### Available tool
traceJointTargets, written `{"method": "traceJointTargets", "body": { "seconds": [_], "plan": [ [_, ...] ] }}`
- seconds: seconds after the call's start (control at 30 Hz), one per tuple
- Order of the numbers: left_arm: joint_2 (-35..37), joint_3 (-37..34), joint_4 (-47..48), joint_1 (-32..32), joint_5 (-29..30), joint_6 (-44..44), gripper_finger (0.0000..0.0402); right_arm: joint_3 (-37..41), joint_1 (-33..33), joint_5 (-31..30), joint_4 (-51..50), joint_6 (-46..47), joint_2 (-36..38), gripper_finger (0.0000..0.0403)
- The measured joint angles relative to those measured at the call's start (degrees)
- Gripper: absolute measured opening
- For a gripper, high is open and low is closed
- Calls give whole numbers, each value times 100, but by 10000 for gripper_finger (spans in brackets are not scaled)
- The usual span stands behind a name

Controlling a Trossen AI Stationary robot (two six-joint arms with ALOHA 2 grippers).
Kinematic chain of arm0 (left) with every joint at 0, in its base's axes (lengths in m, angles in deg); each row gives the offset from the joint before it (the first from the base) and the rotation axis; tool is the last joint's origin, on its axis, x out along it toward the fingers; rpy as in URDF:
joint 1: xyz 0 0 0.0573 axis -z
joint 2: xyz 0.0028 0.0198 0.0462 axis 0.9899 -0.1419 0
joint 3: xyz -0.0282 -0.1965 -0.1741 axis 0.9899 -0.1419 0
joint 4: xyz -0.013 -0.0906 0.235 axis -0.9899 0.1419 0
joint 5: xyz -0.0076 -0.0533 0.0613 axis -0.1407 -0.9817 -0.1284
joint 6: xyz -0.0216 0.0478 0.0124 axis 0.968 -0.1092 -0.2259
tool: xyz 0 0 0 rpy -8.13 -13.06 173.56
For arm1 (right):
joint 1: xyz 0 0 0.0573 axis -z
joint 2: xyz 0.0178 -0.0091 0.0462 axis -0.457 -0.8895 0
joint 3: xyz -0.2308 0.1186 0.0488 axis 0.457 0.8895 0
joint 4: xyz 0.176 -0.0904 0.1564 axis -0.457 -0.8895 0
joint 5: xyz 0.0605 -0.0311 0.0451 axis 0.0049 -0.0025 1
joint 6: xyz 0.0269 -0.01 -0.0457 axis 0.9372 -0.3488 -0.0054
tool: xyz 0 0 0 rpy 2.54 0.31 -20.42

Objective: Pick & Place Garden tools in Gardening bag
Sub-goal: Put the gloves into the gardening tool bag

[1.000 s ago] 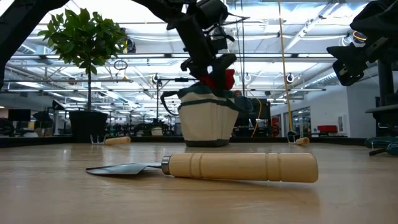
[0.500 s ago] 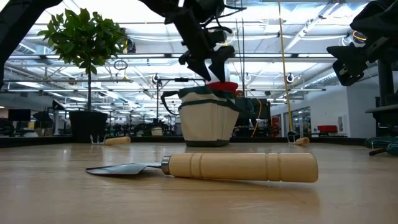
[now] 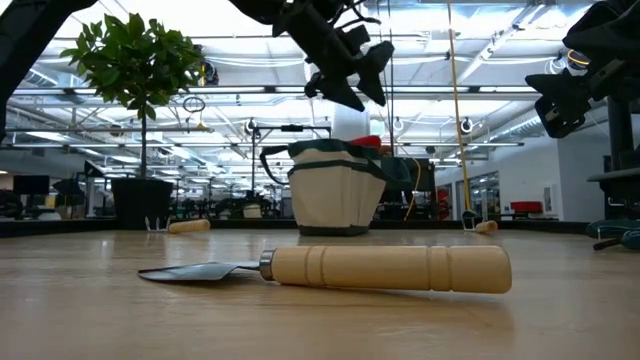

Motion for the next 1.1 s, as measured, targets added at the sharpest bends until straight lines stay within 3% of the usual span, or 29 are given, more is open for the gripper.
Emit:
{"method": "traceJointTargets", "body": {
  "seconds": [0.37, 0.7, 1.1],
  "plan": [
    [-50, -2, 1072, -6, -23, 452, 193, 0, 0, -15, -2, -43, -1, 215],
    [-407, 0, 1284, 87, 54, 931, 171, -1, 0, -10, 0, -42, 0, 215],
    [-134, -7, 1466, 342, 1102, 949, 142, 0, 0, 3, 40, 0, 1, 215]
  ]
}}
